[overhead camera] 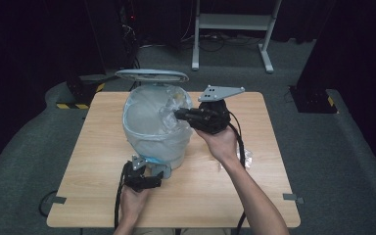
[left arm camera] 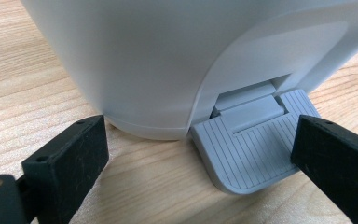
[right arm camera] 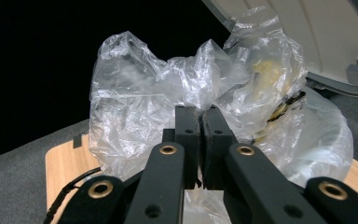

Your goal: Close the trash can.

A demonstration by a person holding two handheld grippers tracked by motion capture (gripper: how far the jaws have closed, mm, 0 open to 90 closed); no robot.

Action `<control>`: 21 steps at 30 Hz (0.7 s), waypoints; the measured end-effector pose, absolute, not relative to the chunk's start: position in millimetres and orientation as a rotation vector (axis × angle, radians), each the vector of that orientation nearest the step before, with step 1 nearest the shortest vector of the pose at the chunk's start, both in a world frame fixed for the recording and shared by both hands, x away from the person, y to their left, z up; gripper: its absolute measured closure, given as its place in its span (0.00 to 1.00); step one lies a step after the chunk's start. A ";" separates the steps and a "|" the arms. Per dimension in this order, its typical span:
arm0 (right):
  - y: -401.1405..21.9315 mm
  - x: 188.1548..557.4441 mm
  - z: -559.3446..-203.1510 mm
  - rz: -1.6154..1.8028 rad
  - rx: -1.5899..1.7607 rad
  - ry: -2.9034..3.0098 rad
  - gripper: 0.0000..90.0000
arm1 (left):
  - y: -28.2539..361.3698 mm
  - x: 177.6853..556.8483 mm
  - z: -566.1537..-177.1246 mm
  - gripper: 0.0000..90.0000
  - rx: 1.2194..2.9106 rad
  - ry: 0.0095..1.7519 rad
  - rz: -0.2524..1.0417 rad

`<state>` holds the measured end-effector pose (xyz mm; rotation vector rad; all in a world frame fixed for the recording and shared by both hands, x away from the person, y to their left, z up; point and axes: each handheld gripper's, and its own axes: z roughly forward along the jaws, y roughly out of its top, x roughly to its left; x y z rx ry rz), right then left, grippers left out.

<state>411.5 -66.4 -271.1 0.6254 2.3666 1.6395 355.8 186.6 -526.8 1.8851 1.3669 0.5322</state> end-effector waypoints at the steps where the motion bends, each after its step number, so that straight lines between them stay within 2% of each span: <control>1: -64.7 412.9 -271.1 1.638 0.625 2.369 0.97 | 186.6 355.8 -526.8 0.05 1.885 1.367 0.532; 21: -37.5 441.1 -285.2 1.546 0.700 2.421 0.96 | 186.5 355.7 -526.8 0.05 1.884 1.366 0.535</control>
